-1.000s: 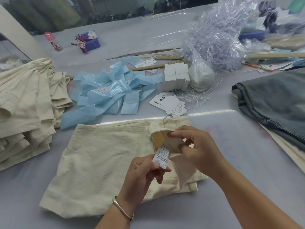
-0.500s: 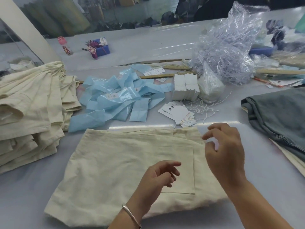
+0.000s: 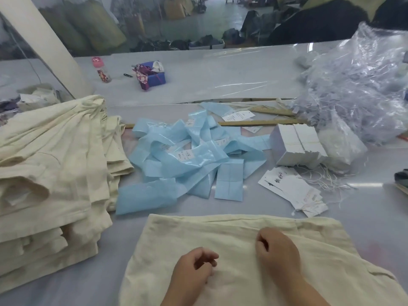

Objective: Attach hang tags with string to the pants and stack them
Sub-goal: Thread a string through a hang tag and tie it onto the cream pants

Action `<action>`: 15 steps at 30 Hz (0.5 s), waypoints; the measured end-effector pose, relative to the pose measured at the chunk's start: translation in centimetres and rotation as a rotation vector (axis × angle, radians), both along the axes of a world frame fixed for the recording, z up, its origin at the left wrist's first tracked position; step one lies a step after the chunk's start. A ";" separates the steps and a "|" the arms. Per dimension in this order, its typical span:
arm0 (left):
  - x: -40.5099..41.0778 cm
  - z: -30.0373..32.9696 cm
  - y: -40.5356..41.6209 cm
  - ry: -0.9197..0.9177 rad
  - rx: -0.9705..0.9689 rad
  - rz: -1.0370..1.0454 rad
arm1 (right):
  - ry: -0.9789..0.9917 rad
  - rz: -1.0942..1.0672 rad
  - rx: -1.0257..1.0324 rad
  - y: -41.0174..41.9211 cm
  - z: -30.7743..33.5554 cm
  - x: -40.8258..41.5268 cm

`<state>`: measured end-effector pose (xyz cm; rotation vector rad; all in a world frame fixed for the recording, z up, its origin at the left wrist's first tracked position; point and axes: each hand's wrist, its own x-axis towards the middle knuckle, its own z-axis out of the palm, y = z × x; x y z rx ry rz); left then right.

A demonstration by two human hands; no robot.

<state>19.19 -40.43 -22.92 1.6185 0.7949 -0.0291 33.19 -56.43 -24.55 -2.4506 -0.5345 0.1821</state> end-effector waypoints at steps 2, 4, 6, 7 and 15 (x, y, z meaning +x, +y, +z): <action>1.6 -0.1 1.3 -0.053 -0.046 -0.028 | -0.177 -0.039 0.013 0.6 -0.8 -0.7; 3.4 -0.2 2.3 -0.119 -0.058 -0.062 | -0.243 -0.095 0.033 0.9 -0.8 -0.9; 5.2 -0.4 3.2 -0.192 -0.028 -0.083 | -0.254 -0.126 0.067 1.2 -0.5 -0.7; 5.9 -0.3 3.8 -0.214 -0.016 -0.090 | -0.247 -0.126 0.078 1.4 -0.2 -0.5; 8.7 -0.9 6.8 -0.228 -0.228 -0.067 | -0.035 -0.220 0.164 7.6 0.4 6.7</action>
